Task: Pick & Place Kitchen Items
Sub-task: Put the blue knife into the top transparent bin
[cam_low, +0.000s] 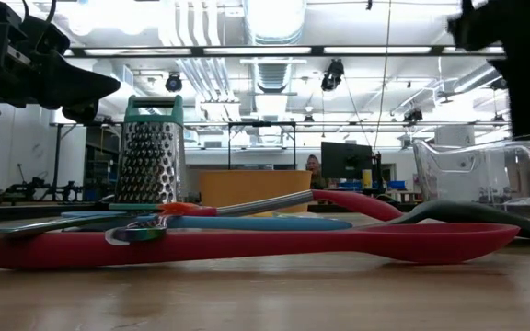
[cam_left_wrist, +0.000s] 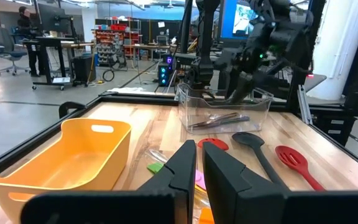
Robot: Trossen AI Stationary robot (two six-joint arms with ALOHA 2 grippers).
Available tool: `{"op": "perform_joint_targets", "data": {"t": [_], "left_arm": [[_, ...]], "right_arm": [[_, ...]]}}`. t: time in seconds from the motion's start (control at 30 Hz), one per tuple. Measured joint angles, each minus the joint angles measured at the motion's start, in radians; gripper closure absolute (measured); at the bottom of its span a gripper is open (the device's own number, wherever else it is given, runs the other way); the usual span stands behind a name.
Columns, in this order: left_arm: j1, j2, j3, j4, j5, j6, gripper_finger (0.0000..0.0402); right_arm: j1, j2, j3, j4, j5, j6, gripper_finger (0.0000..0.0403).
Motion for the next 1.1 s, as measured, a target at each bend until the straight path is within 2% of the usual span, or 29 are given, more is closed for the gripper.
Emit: {"op": "perform_joint_targets", "data": {"t": [0.17,0.3,0.47,0.6,0.77,0.9,1.1], "left_arm": [[0.000,0.000,0.000,0.000,0.000,0.000,0.0367],[0.000,0.000,0.000,0.000,0.000,0.000,0.0367],[0.000,0.000,0.000,0.000,0.000,0.000,0.0367],[0.000,0.000,0.000,0.000,0.000,0.000,0.0367],[0.000,0.000,0.000,0.000,0.000,0.000,0.0367],[0.000,0.000,0.000,0.000,0.000,0.000,0.0367],[0.000,0.001,0.000,0.000,0.000,0.000,0.0367]], "right_arm": [[-0.003,0.000,0.075,0.048,0.064,-0.012,0.0243],[-0.015,0.000,0.093,0.182,0.123,-0.069,0.0229],[-0.041,0.000,0.066,0.480,0.230,-0.229,0.0215],[-0.062,0.000,0.016,0.790,0.231,-0.417,0.0209],[-0.103,0.027,-0.036,1.068,0.215,-0.507,0.0207],[-0.136,0.117,-0.011,1.112,0.190,-0.519,0.0213],[-0.177,0.266,0.134,1.087,0.129,-0.562,0.0220]]}}
